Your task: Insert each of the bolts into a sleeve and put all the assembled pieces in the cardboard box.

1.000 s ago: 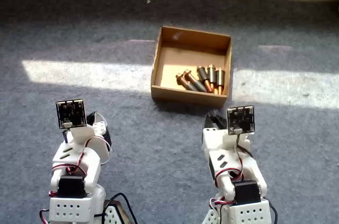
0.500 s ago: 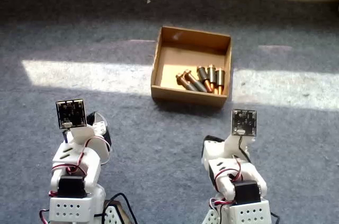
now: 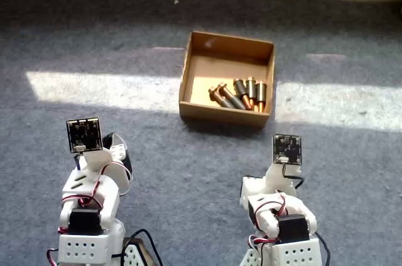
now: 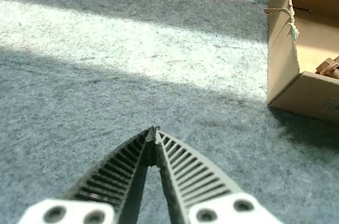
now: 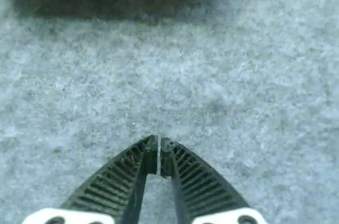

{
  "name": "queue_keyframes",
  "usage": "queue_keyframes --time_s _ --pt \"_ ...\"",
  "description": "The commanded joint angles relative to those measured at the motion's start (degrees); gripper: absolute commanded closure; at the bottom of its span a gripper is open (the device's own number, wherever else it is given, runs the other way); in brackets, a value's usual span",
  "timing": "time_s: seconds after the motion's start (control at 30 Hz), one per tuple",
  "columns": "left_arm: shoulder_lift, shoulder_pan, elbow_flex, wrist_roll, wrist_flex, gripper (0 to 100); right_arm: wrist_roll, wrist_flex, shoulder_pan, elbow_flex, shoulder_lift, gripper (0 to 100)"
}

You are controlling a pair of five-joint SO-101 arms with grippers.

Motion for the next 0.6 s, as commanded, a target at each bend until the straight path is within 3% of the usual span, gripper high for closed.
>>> queue_keyframes --time_s 0.0,0.17,0.33,0.57 --pt "-0.66 -0.48 1.1 0.18 0.53 99 -0.44 0.22 0.57 7.34 -0.48 99.2" --pt "-0.66 -0.22 1.1 -0.62 6.68 99 -0.44 0.22 0.57 7.34 -0.48 99.2" --pt "-0.66 -0.22 1.1 -10.11 11.96 99 -0.44 0.22 0.57 7.34 -0.48 99.2" --pt "-0.66 -0.22 1.1 -10.64 19.87 99 -0.44 0.22 0.57 7.34 -0.48 99.2"
